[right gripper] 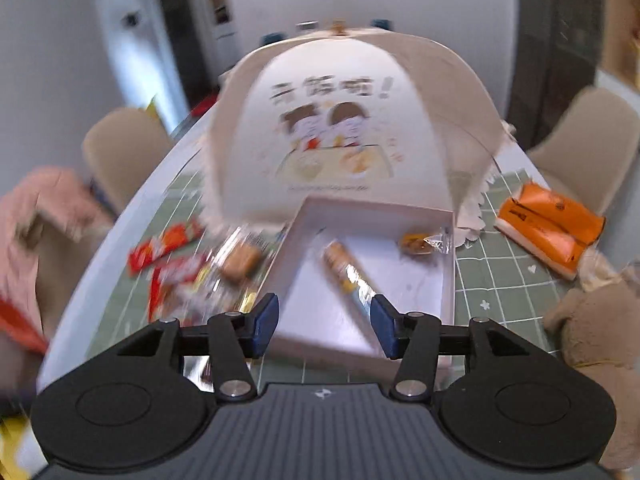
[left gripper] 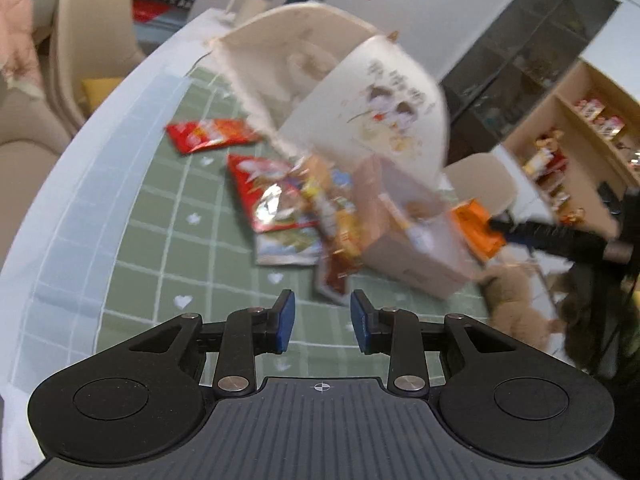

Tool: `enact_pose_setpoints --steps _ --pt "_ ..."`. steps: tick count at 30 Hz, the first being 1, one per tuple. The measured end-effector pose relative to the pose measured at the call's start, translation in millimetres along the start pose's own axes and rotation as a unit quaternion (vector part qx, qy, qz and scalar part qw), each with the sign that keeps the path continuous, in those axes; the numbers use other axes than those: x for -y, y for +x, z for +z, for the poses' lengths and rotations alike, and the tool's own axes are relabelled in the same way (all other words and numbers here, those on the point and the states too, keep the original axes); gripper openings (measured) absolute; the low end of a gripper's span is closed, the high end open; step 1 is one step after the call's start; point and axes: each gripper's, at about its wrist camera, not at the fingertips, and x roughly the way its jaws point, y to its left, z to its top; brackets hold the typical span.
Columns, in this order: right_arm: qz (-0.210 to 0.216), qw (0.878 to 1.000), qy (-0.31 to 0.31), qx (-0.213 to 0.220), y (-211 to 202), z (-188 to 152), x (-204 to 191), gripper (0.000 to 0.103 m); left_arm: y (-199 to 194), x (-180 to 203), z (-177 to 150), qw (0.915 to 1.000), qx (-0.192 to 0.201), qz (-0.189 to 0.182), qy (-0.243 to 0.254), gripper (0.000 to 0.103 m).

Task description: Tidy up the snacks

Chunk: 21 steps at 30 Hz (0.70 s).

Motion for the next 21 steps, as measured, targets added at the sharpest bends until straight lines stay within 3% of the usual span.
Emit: enact_pose_setpoints --steps 5,10,12,14,18,21 --pt "-0.005 0.996 -0.07 0.053 -55.7 6.4 -21.9 0.056 -17.2 36.7 36.4 0.9991 0.006 -0.038 0.016 0.034" --pt "-0.036 0.986 -0.073 0.146 -103.1 47.3 -26.2 0.073 -20.8 77.3 71.0 0.9933 0.025 -0.111 0.018 0.034" --pt "-0.055 0.981 -0.08 0.168 -105.2 58.1 -29.8 0.078 -14.8 87.7 79.7 0.9921 0.033 -0.117 0.031 0.034" --pt "-0.053 0.982 -0.074 0.163 -93.9 64.4 -32.1 0.079 -3.6 88.7 87.5 0.9923 0.053 -0.098 0.055 0.034" --pt "-0.015 0.994 -0.034 0.104 -37.9 51.6 -34.4 0.079 30.6 64.2 107.2 0.9918 0.092 -0.019 0.087 0.034" --pt "-0.005 0.999 -0.013 0.049 8.1 28.8 -38.7 0.079 68.2 25.3 127.9 0.9925 0.088 0.026 0.08 0.034"
